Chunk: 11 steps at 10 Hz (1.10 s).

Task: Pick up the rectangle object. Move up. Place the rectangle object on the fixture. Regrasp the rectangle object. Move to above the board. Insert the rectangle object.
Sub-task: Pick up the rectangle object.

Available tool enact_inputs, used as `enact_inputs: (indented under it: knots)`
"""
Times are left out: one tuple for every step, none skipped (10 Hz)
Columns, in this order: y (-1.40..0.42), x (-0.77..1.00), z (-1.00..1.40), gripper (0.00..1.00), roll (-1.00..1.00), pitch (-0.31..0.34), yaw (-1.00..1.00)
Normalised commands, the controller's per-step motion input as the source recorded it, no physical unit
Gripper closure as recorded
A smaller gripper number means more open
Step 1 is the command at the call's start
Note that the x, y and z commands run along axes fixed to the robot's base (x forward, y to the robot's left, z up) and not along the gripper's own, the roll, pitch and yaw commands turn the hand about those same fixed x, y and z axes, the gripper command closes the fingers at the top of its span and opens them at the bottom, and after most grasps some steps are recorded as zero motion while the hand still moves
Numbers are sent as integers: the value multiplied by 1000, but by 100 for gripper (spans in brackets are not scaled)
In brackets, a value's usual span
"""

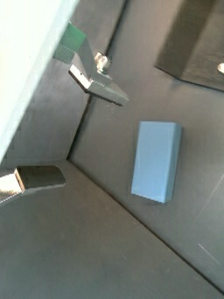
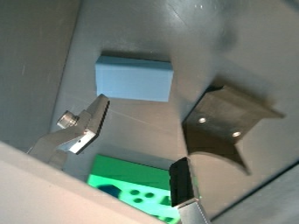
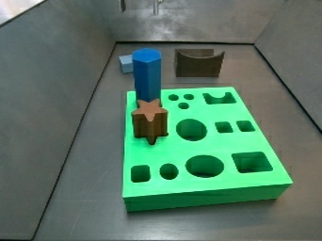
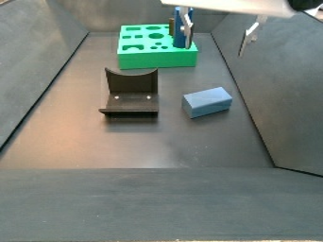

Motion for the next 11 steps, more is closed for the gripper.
enact_inputs:
  knots:
    - [-103,-46,-300,0,-70,-256,-766]
    - [-63,-177,-326,0,-59,-243,-717]
    - [-54,-197,-317,0,-60,-227,-720]
    - [-46,-214,-394,0,-70,-220,-729]
    - [-54,-269,-357,0,-61,-210,-691]
    - [-63,-257,-391,0,-66,-224,-694]
    - [-63,-251,-397,0,-63,-227,-689]
    - [-77,-166,-360,0,-61,-220,-737]
    - [-51,-51,-291,0,-29,-184,-823]
    - [-49,0,-286,0,0,-121,-934]
    - [-46,0,-251,0,0,-109,-914]
